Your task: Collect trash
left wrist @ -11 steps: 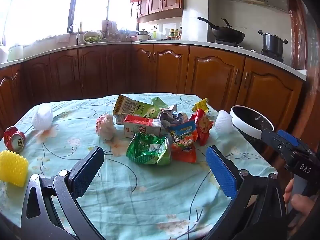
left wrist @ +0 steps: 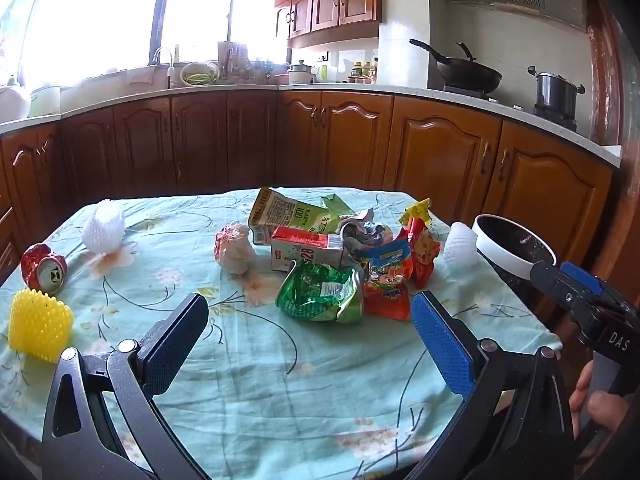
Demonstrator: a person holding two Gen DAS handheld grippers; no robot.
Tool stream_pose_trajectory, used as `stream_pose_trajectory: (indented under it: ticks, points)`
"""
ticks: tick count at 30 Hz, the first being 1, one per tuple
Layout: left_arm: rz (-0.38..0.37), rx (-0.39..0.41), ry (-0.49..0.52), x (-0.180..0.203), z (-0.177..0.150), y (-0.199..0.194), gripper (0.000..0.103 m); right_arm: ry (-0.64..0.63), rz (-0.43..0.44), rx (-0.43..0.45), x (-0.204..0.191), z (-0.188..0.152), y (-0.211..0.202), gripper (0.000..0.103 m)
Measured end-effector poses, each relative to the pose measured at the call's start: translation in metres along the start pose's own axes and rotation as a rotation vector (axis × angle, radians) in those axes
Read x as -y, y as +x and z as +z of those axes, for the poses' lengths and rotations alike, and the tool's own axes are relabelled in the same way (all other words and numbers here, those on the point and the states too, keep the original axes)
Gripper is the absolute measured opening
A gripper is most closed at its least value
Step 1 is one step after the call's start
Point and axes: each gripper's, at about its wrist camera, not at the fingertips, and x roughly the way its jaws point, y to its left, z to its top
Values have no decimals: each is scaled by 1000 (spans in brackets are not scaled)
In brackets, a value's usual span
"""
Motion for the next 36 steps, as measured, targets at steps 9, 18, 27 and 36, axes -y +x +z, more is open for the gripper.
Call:
stream_pose_trajectory:
  ticks: [9, 18, 27, 36]
  points:
    - [2, -10, 16, -1, 1, 2, 103, 10, 14, -11, -1, 2, 0, 103]
    - [8, -12, 11, -3, 0, 4, 103, 21, 25, -10, -1, 5, -1, 103]
    - [10, -17, 14, -3, 0, 5, 103, 18, 39, -11, -5, 7, -2, 103]
    - [13, -19, 11, -4, -1, 8, 103, 21, 44, -12, -5, 6, -2, 103]
